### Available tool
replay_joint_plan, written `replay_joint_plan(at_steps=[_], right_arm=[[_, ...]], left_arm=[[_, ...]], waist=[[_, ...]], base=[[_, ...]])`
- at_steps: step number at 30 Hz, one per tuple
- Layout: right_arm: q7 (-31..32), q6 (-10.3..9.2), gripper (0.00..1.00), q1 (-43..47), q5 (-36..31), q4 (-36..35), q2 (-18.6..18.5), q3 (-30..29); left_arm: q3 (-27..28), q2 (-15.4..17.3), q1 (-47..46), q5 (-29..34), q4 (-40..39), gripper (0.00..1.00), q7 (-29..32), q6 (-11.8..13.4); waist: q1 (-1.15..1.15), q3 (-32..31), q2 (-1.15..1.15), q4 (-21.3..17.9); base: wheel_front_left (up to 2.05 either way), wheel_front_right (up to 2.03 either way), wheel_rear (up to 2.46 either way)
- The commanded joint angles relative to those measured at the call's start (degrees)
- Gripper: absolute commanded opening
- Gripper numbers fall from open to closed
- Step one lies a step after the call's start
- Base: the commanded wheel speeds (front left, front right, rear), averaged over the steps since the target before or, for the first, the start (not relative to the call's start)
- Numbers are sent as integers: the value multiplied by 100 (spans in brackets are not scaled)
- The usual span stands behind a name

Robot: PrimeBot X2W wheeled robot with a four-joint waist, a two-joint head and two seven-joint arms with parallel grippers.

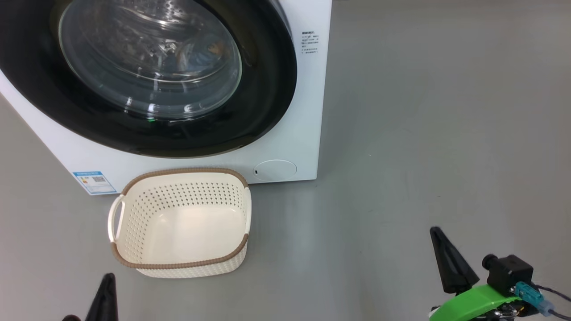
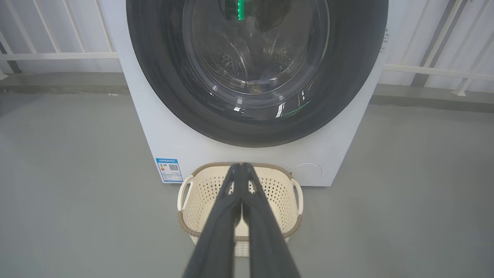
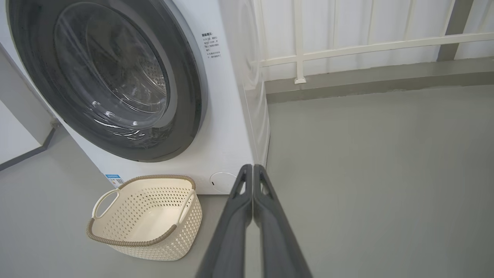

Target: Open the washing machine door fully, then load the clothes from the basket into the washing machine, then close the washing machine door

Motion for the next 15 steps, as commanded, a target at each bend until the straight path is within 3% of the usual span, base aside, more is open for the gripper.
replay_joint_plan(at_steps=[1, 5, 15], right_arm=[[40, -2, 0, -102, 170, -128, -14, -15], [107, -3, 0, -99, 425, -134, -10, -37], [271, -6, 0, -120, 1055, -124, 1, -90]], left_arm=[[38, 65, -86, -179, -80, 0, 46, 0], [29, 70, -115, -456, -63, 0, 116, -1], [-4, 83, -206, -1141, -10, 0, 271, -2]], waist=[[1, -7, 0, -4], [12, -31, 0, -11], [0, -43, 0, -29]], base=[[0, 0, 0], [0, 0, 0], [0, 0, 0]])
